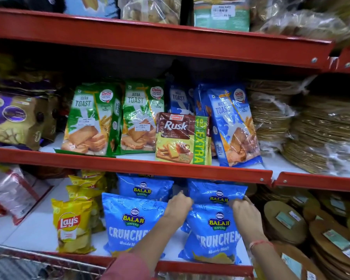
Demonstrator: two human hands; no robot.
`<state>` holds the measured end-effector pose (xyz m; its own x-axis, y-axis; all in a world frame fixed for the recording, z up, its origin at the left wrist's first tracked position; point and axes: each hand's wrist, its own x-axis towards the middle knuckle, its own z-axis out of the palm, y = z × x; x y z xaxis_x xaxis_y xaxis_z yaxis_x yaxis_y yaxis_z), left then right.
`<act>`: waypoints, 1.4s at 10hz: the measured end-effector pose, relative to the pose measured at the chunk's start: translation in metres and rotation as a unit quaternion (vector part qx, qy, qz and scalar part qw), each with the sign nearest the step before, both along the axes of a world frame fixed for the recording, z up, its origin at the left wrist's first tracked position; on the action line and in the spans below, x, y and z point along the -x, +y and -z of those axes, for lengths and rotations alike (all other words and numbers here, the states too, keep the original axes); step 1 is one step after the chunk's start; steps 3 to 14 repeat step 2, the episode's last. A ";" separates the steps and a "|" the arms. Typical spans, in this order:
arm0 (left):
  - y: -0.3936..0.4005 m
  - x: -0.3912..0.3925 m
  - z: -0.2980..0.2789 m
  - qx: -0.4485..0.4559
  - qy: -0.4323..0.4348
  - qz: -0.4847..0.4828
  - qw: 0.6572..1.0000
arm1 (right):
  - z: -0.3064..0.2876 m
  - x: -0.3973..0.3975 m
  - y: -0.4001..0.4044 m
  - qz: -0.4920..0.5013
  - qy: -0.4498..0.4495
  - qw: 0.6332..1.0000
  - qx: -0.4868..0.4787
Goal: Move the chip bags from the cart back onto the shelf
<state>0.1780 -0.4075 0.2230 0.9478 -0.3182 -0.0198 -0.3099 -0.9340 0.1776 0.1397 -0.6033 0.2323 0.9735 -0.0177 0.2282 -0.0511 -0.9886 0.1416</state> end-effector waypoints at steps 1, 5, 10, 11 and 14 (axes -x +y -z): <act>0.016 0.011 -0.012 0.031 -0.036 0.013 0.999 | -0.014 0.004 0.014 -0.002 -0.029 0.999 -0.030; 0.047 0.024 -0.040 0.081 -0.130 0.036 0.988 | -0.040 0.011 0.038 -0.023 -0.070 0.988 -0.137; 0.047 0.024 -0.040 0.081 -0.130 0.036 0.988 | -0.040 0.011 0.038 -0.023 -0.070 0.988 -0.137; 0.047 0.024 -0.040 0.081 -0.130 0.036 0.988 | -0.040 0.011 0.038 -0.023 -0.070 0.988 -0.137; 0.047 0.024 -0.040 0.081 -0.130 0.036 0.988 | -0.040 0.011 0.038 -0.023 -0.070 0.988 -0.137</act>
